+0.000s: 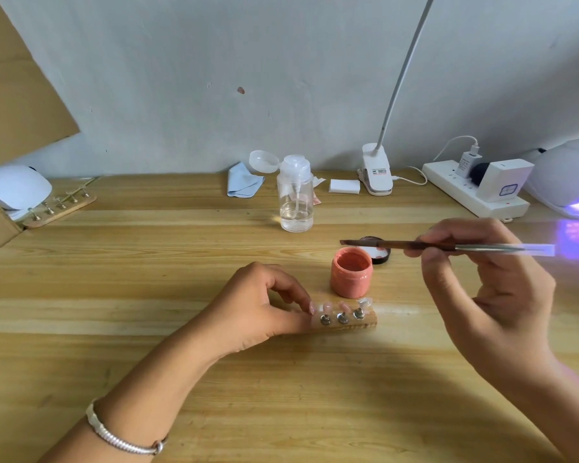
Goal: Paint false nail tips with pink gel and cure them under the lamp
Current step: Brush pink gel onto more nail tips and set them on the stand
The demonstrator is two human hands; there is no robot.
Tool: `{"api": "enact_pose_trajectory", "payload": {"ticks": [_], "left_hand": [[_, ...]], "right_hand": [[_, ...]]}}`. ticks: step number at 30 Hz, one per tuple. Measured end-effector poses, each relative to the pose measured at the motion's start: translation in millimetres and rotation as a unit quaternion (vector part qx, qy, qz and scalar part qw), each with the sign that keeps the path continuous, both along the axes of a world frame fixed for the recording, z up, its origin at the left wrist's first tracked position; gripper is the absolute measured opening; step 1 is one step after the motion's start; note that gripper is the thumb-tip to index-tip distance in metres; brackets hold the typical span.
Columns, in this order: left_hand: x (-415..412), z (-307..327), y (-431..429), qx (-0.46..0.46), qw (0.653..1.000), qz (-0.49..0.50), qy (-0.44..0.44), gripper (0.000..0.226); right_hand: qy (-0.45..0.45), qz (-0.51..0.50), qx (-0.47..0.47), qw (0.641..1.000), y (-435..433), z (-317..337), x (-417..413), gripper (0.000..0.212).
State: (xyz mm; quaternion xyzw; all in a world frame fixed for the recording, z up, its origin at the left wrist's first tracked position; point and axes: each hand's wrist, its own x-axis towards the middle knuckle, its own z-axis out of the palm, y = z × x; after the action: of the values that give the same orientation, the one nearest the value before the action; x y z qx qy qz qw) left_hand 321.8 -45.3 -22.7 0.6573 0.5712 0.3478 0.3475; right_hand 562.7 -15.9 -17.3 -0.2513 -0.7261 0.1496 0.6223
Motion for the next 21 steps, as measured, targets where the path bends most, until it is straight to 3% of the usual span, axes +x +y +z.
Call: {"api": "enact_pose_trajectory", "payload": {"ticks": [14,21], "left_hand": [[3.9,-4.2,1.1,-0.025,0.999,-0.025,-0.012,0.016],[2.1,-6.3,2.0,-0.033,0.998,-0.014,0.057,0.022]], "right_hand": [[0.0,-0.007,-0.001,1.0,1.8,0.6,0.4,0.017],[0.017,-0.032,-0.023,0.999,5.4,0.7,2.7,0.012]]}}
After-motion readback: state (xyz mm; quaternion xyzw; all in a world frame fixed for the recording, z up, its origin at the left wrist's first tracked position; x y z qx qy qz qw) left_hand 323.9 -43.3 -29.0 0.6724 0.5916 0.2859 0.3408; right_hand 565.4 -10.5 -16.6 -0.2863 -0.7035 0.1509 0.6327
